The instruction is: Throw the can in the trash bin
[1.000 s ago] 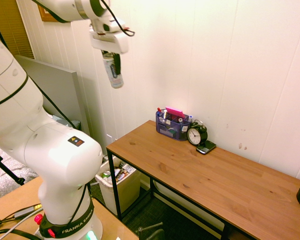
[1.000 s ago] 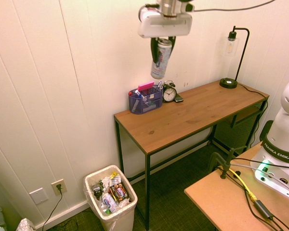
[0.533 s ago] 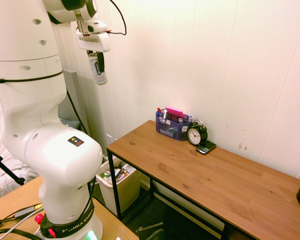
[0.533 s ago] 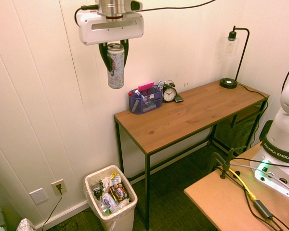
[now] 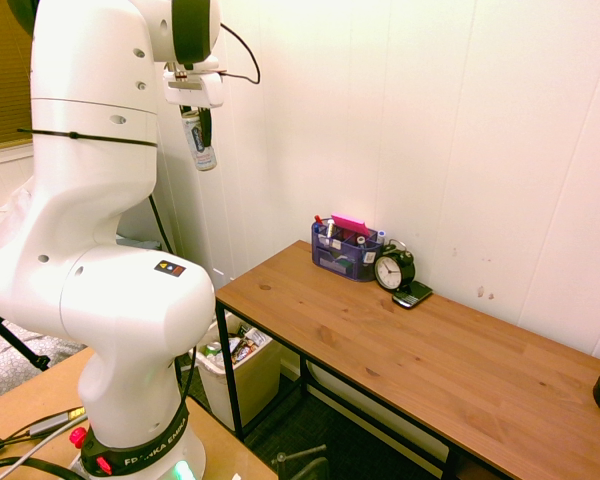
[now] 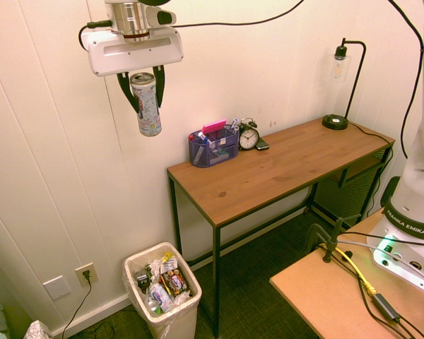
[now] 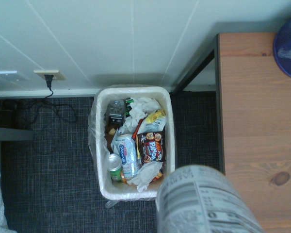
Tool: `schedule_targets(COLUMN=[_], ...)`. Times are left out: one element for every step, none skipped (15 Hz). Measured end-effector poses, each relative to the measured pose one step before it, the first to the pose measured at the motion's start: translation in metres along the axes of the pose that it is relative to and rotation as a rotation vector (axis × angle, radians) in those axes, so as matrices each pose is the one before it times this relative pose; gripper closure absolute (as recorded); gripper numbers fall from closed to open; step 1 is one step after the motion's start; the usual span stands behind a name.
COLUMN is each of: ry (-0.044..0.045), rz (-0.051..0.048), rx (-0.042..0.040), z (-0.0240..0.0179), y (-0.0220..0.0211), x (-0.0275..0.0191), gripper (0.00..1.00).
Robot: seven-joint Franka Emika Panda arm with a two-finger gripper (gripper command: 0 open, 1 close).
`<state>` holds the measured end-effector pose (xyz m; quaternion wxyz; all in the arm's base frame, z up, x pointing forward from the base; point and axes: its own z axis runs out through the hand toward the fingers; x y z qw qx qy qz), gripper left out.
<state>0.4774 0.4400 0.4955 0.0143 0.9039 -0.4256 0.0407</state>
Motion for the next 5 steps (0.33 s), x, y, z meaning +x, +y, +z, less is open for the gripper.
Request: schedule_targets(ry=[-0.00715,-0.00828,-0.01191,-0.01582,-0.01998], rz=[0.00458,0.00431,0.00511,0.00888,0.01107], rx=[-0.00093,0.00096,0.00411,0.00603,0.00773], z=[0.00108,0.00052,0.00030,0.00021,-0.00003], y=[-0.00055,-0.00060,-0.00104,-0.00138,-0.00102], x=[0.00284,0.00313,0.00463,0.00765,0.01254], gripper=[0.00,0.00,0.00,0.00,0.00])
